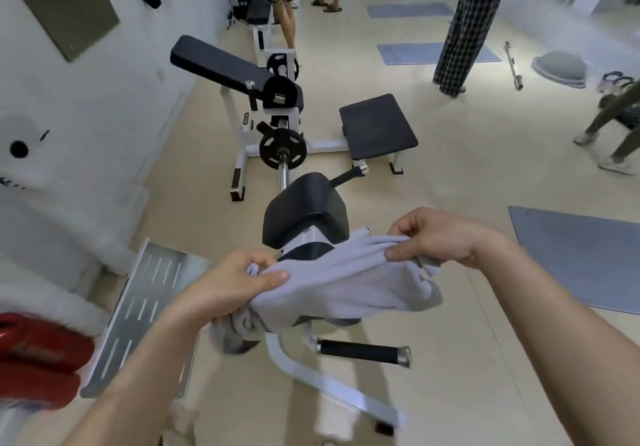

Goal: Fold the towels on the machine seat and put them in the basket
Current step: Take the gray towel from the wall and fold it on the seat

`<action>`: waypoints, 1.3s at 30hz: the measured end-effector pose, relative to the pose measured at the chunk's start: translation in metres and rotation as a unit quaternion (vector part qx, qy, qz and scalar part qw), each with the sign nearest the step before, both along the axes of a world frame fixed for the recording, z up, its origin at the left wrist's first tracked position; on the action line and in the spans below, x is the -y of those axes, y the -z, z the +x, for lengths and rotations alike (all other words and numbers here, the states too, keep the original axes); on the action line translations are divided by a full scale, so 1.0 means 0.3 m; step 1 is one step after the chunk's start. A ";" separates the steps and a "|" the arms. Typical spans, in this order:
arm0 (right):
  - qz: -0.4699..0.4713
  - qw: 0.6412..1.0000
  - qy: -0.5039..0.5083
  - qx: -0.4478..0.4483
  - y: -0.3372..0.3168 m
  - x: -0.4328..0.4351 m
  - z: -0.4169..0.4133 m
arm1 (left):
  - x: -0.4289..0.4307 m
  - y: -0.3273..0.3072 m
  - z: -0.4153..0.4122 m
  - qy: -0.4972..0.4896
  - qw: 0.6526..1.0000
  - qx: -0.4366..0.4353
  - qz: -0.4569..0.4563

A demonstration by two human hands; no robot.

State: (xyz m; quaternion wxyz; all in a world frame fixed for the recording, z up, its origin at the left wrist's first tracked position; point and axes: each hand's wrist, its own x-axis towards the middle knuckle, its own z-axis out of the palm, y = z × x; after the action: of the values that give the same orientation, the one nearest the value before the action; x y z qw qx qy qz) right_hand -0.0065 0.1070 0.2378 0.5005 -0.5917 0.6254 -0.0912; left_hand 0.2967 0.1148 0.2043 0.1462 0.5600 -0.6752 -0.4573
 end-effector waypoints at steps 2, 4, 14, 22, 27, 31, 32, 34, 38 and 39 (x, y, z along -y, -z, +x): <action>-0.002 1.000 -0.014 0.004 -0.012 0.105 -0.062 | 0.037 -0.009 -0.020 0.027 0.998 0.006 0.058; 0.010 0.999 -0.016 0.045 -0.006 0.210 -0.128 | 0.064 -0.004 -0.055 0.027 0.994 -0.016 0.109; 0.052 0.971 0.020 0.231 0.162 0.686 -0.405 | 0.183 0.127 -0.445 -0.235 0.969 -0.025 0.066; -0.205 0.961 -0.188 0.001 0.159 0.992 -0.332 | 0.325 0.183 -0.553 -0.452 0.843 0.259 -0.132; -0.346 0.912 -0.055 0.213 0.056 1.118 -0.146 | 0.416 0.047 -0.568 -0.572 0.705 0.275 -0.316; -0.463 0.845 -0.036 0.265 0.052 1.207 -0.089 | 0.454 0.049 -0.565 -0.531 0.675 0.322 -0.398; -0.456 0.854 -0.051 0.244 0.095 1.249 -0.083 | 0.464 0.084 -0.569 -0.507 0.676 0.339 -0.414; -0.392 0.899 -0.097 0.168 0.211 1.333 -0.082 | 0.488 0.190 -0.591 -0.449 0.721 0.361 -0.385; -0.179 0.973 -0.120 0.081 0.479 1.438 -0.088 | 0.566 0.476 -0.646 -0.343 0.860 0.349 -0.143; -0.152 0.978 -0.136 0.045 0.535 1.456 -0.093 | 0.587 0.524 -0.665 -0.316 0.877 0.352 -0.085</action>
State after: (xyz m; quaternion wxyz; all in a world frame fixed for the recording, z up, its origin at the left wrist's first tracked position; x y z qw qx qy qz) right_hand -0.0345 -0.3297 0.0773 0.4397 -0.7360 0.4946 -0.1426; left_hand 0.0973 -0.0612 0.0472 0.0823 0.8531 -0.5054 -0.0999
